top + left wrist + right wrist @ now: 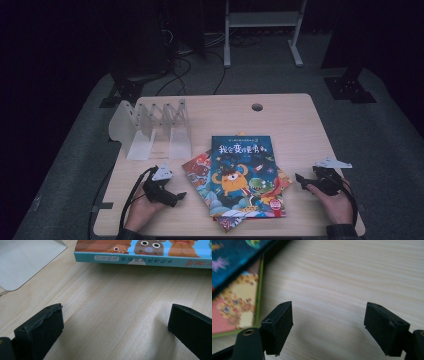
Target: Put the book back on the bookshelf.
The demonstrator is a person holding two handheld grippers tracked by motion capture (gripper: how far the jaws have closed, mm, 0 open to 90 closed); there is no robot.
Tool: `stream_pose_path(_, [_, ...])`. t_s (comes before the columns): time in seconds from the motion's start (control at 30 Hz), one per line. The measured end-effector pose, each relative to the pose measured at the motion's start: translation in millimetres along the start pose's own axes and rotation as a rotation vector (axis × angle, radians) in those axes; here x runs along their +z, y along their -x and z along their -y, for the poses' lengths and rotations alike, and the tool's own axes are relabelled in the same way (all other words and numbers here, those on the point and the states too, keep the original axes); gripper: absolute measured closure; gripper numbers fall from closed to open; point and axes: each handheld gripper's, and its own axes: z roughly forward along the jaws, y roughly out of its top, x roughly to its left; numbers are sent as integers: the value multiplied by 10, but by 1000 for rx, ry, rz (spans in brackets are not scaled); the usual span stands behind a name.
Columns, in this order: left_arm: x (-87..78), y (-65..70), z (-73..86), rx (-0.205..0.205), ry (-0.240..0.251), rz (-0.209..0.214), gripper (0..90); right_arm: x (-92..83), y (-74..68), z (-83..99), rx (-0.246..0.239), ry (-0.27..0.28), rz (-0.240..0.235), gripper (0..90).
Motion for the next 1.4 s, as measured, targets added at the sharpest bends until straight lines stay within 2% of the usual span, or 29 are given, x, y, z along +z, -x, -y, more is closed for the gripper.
stream_pose_path(0.07, [0, 0, 0, 0, 0, 0, 0, -22, -6, -54, 11, 12, -17, 226])
stream_pose_path(0.3, [0, 0, 0, 0, 0, 0, 0, -29, -98, -289, -5, 45, -66, 254])
stream_pose_path(0.33, [0, 0, 0, 0, 0, 0, 0, -4, -146, -363, -18, 50, -82, 255])
stream_pose_path(0.37, [0, 0, 0, 0, 0, 0, 0, -4, -146, -363, -18, 50, -82, 255])
stream_pose_path(0.4, [0, 0, 0, 0, 0, 0, 0, 28, -212, -456, -29, 55, -104, 255])
stream_pose_path(0.47, [0, 0, 0, 1, 0, 0, 0, 40, -230, -483, -32, 60, -112, 260])
stream_pose_path(0.67, [0, 0, 0, 0, 0, 0, 0, 187, -345, -737, -47, 69, -150, 267])
stream_pose_path(0.77, [0, 0, 0, 0, 0, 0, 0, 248, -370, -805, -34, 81, -166, 278])
stream_pose_path(1.0, [0, 0, 0, 0, 0, 0, 0, 430, -463, -970, -53, 63, -190, 276])
stream_pose_path(1.1, [0, 0, 0, 0, 0, 0, 0, 562, -499, -1066, -61, 42, -198, 270])
stream_pose_path(1.3, [0, 0, 0, 0, 0, 0, 0, 719, -490, -1159, -53, 19, -203, 257])
stream_pose_path(1.4, [0, 0, 0, 0, 0, 0, 0, 863, -423, -1236, -46, -2, -204, 239])
